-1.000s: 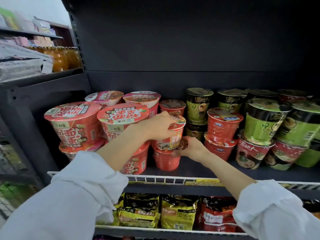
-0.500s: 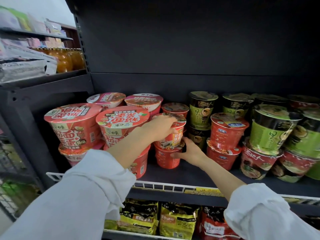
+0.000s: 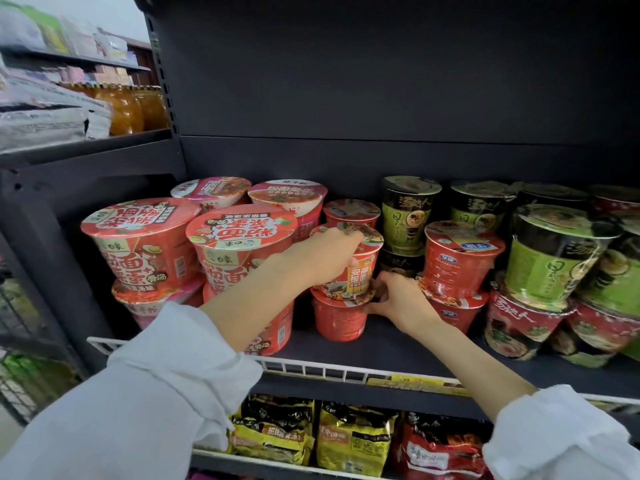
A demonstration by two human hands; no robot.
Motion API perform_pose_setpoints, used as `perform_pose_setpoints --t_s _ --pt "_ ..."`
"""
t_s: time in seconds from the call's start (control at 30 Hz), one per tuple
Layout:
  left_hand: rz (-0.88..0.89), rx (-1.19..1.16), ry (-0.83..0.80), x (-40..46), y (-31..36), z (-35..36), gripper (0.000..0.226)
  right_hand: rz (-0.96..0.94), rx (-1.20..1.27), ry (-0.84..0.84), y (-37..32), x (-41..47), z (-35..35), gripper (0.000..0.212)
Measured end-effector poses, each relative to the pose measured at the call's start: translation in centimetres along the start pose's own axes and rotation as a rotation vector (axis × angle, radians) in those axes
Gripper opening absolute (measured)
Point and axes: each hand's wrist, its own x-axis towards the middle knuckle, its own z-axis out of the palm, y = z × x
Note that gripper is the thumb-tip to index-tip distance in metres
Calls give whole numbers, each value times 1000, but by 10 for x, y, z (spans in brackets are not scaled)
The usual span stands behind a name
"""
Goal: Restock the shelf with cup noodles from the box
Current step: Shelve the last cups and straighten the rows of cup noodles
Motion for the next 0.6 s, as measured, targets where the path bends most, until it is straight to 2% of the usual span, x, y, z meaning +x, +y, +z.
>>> perform_pose_setpoints --t_s 0.13,0.33,0.47,0.53,0.6 --pt "70 85 23 0 -2 9 55 -39 34 71 0 -12 4 28" --pt "40 176 18 3 -5 15 62 -210 -11 105 13 -12 2 16" --pt "-3 155 2 4 -2 13 67 -283 -294 261 -3 -20 14 24" --pt "-21 141 -1 5 -1 12 70 -338 -368 267 -14 -22 20 32" --pt "-21 155 -31 6 1 10 73 -377 -331 233 -14 -19 19 31"
